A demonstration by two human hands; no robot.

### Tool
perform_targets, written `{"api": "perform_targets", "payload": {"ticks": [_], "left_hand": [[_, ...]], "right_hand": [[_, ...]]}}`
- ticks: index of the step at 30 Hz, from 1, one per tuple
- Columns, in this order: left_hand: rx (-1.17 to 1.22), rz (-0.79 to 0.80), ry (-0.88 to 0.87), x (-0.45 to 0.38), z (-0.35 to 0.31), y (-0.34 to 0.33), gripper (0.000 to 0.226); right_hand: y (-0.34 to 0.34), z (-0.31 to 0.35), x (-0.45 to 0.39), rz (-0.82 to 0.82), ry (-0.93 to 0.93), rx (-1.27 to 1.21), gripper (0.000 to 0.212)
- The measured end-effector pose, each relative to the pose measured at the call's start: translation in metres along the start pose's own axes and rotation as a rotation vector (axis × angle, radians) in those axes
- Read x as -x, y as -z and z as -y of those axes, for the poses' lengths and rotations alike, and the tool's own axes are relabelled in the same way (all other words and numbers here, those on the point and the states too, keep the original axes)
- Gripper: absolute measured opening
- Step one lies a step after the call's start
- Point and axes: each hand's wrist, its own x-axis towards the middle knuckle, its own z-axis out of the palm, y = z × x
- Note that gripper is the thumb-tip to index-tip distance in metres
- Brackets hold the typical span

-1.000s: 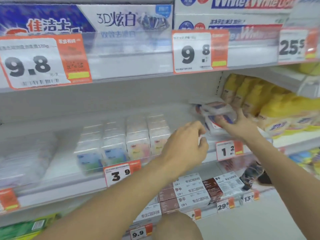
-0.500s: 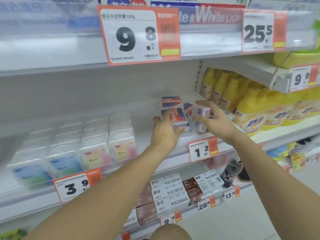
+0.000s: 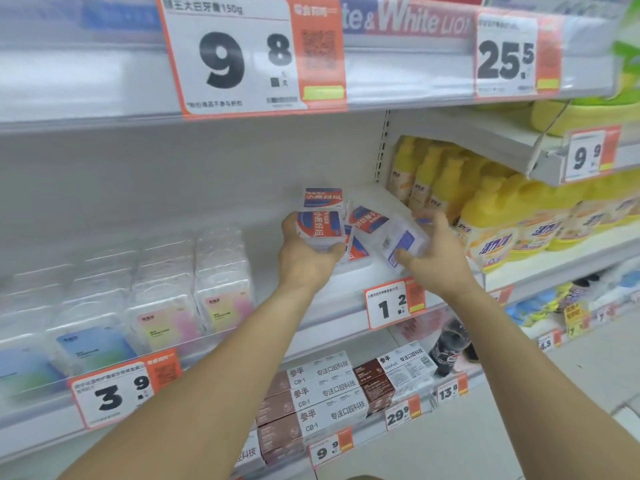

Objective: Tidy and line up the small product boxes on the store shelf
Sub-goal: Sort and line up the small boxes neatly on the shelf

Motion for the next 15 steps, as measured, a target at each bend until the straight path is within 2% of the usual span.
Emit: {"api": "perform_targets", "payload": {"ticks": [3, 7, 10, 12, 15], "left_hand": [[-0.040, -0.018, 0.005, 0.000, 0.002, 0.004, 0.094], [-0.108, 0.036, -0.028, -0.002, 0.007, 0.009, 0.084], [-0.181, 0.103, -0.063, -0.002, 0.005, 0.009, 0.085], [-0.158, 0.124, -0.023, -0.006, 0.004, 0.008, 0.086], [-0.139, 0.175, 0.042, -0.011, 0.002, 0.004, 0.085]], "right_hand": [[-0.007, -0.001, 0.008, -0.074, 0.053, 0.064, 0.053], [-0.018, 0.000, 0.017, 0.056, 0.031, 0.147, 0.039], [-0.014, -0.002, 0.014, 0.144, -0.007, 0.198, 0.048], [-0.010, -0.005, 0.007, 0.177, -0.041, 0.214, 0.046], [-0.004, -0.005, -0.003, 0.208, -0.065, 0.258, 0.059]]}}
